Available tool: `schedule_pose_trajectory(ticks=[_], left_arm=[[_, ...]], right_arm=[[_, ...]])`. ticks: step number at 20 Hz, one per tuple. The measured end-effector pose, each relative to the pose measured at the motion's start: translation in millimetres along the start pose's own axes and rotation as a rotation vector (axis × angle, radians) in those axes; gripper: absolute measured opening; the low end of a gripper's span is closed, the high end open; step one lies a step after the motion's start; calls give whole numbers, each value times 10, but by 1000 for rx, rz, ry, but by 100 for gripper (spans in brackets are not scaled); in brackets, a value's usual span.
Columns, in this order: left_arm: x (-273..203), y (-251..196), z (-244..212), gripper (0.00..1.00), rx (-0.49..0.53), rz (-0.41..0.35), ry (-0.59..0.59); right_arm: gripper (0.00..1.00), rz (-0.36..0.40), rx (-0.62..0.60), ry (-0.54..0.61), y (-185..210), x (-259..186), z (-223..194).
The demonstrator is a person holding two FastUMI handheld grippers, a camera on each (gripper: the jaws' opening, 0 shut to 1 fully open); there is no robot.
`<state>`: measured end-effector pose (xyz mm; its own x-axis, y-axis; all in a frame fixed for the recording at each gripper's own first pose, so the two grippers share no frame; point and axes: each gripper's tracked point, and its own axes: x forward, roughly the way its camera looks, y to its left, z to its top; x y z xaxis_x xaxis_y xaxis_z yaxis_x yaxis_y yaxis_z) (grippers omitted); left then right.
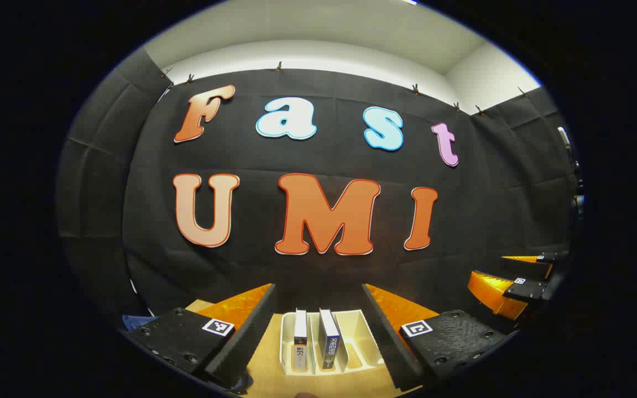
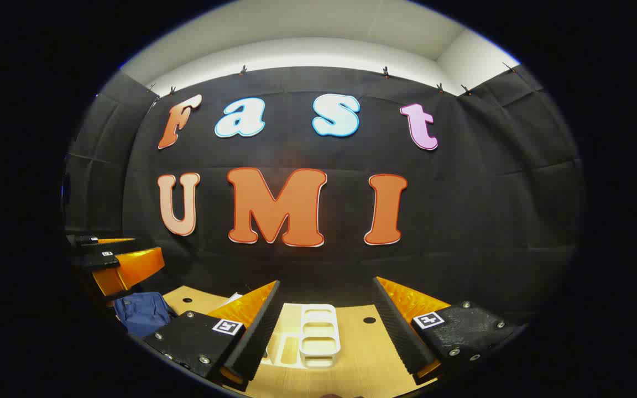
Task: Open the schoolbag, grab two books from the bookshelf and put them into the schoolbag.
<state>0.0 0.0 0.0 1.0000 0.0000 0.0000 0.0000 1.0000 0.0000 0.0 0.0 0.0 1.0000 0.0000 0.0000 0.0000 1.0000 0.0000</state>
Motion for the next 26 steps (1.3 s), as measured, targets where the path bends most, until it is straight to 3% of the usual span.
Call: schedule_pose_trajectory(ticks=[1, 2, 7, 11, 13, 17, 20, 21, 22, 26], left_arm=[[37, -21, -40, 94, -13, -3, -6], [70, -68, -81, 92, -36, -16, -5], [184, -4, -332, 92, -47, 57, 14], [196, 37, -447, 92, -25, 107, 25], [216, 34, -544, 94, -34, 110, 32], [256, 74, -634, 94, -43, 111, 21], [299, 133, -720, 92, -54, 74, 42], [306, 184, -690, 93, -56, 62, 36], [318, 249, -656, 93, -48, 50, 31], [396, 521, -621, 94, -30, 11, 30]], right_arm=[[84, 4, -3, -10, -6, 65, -15], [100, 8, -3, -12, -26, 119, -33], [96, 103, -15, -22, 56, 323, -171], [100, 115, 3, 15, 38, 423, -313], [96, 113, 22, 32, 34, 422, -390], [95, 86, 31, 26, 127, 457, -488], [95, 59, 58, 73, 228, 478, -638], [100, 43, 67, 80, 266, 489, -652], [96, 22, 76, 82, 305, 493, -651], [96, -35, 88, 88, 508, 507, -645]])
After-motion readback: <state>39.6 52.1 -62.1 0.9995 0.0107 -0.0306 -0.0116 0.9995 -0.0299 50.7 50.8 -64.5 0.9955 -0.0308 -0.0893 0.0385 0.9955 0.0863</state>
